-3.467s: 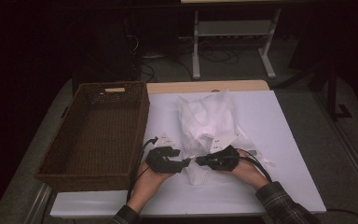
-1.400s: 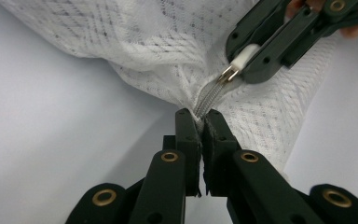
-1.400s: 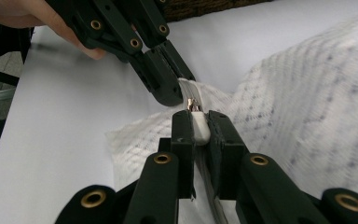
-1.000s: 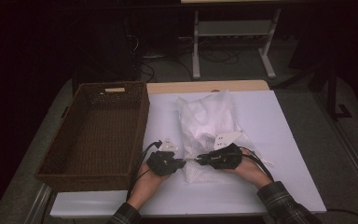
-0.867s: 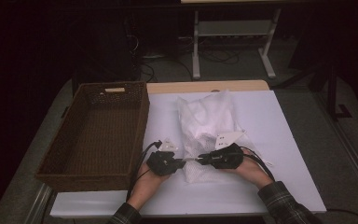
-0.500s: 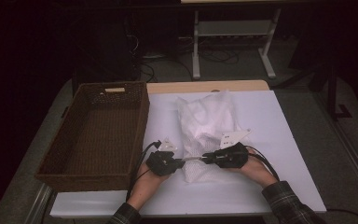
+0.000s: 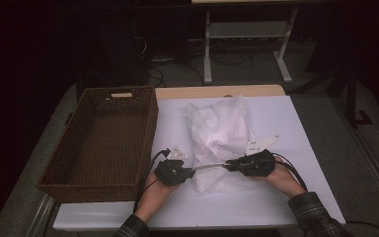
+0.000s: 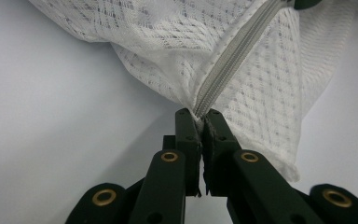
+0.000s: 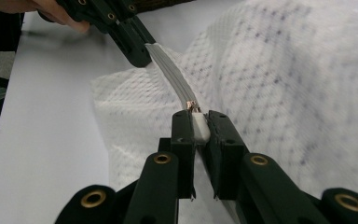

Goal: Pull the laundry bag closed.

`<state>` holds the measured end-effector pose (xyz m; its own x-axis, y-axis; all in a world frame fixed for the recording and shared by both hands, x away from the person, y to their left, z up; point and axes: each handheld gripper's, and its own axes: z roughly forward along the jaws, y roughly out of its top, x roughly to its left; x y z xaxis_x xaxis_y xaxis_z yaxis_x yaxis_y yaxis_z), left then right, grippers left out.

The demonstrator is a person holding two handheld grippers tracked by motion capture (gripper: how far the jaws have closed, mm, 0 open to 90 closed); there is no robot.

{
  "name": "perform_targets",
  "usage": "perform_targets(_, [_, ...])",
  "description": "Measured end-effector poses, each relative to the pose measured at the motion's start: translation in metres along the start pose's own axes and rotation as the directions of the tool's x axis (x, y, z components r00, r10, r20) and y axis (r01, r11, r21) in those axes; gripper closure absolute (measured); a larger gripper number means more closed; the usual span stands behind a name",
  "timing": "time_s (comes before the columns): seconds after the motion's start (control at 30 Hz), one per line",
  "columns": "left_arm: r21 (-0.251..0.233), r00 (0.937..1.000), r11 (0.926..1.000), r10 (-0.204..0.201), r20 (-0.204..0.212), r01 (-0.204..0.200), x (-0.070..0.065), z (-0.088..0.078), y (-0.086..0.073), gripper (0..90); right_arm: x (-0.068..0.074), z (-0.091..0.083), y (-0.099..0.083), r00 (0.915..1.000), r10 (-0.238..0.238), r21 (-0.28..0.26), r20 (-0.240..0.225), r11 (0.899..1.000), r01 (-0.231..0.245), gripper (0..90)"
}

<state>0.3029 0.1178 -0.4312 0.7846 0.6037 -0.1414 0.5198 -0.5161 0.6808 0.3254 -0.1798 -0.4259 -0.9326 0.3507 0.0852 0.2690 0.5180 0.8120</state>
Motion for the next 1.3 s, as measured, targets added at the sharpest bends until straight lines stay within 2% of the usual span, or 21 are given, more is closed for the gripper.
perform_targets(0.23, [0.004,1.0000,1.0000,-0.006,-0.001,0.006,0.000,0.001,0.000,86.2,-0.004,-0.012,-0.007,0.9998,0.014,0.000,0.017,1.000,-0.014,81.2])
perform_targets(0.63, [0.011,0.9998,0.9998,-0.017,-0.014,0.017,0.001,0.000,0.000,86.2,-0.009,-0.021,-0.014,0.9989,0.027,0.013,0.038,1.000,-0.027,81.2])
perform_targets(1.13, [0.023,0.9996,0.9995,-0.022,-0.019,0.023,0.001,0.002,-0.001,86.2,-0.024,-0.053,-0.040,0.9890,0.097,0.001,0.111,0.995,-0.098,81.2])
perform_targets(1.3, [0.024,0.9994,0.9993,-0.026,-0.020,0.027,0.001,0.003,-0.001,86.2,-0.027,-0.060,-0.044,0.9861,0.105,-0.004,0.129,0.994,-0.105,81.2])
